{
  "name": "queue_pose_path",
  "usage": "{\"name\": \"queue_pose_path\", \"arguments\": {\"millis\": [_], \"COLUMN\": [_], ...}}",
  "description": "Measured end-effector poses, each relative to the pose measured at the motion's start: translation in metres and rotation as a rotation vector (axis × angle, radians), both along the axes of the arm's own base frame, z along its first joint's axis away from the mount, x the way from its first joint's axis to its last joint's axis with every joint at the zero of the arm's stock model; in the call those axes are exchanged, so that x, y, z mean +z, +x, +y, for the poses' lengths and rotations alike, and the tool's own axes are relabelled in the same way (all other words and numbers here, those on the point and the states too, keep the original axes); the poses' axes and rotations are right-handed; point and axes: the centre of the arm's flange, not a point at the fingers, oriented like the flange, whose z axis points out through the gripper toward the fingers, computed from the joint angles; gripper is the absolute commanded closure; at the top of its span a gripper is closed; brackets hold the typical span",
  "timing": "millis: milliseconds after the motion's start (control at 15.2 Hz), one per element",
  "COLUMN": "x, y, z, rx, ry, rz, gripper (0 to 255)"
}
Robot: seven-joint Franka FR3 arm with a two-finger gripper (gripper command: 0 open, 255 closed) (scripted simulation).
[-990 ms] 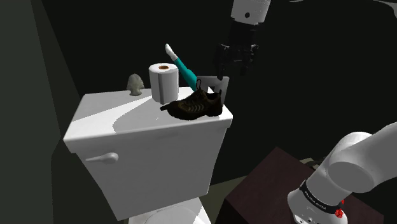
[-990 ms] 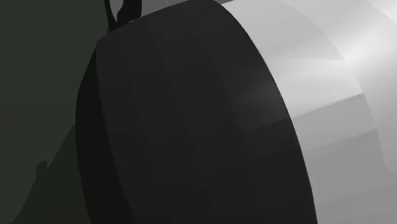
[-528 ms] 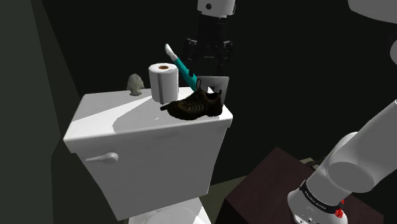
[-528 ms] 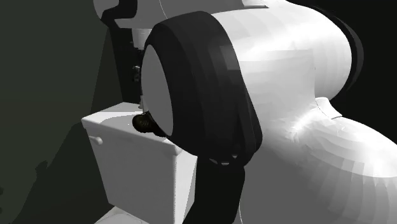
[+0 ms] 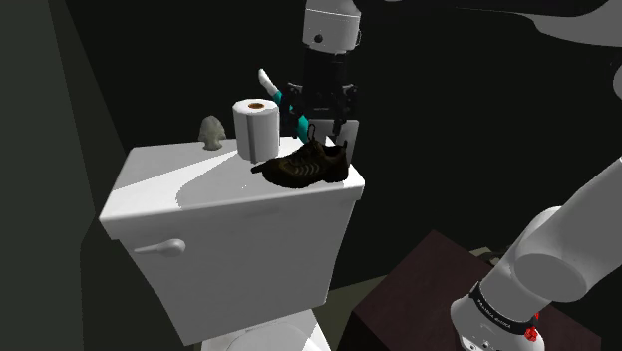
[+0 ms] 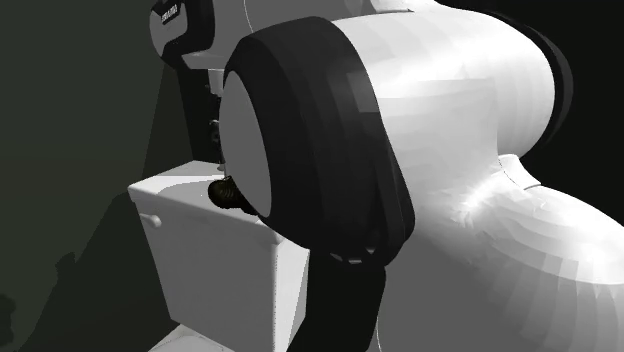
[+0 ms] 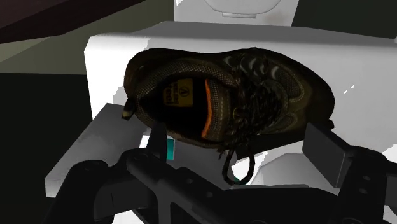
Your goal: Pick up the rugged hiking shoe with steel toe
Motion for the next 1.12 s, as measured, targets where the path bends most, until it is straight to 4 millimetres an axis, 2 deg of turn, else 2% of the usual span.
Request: {"name": "queue_pose_path", "arguments": {"millis": [66, 726, 1122], "x": [-0.001, -0.002, 0.024], "y": [0.0, -0.001, -0.001], "z": [0.0, 0.0, 0.002], "rx": [0.0, -0.001, 0.0], "ry": [0.0, 0.0, 0.0], "rz": [0.0, -0.001, 0.0], "gripper": [255, 255, 255]}}
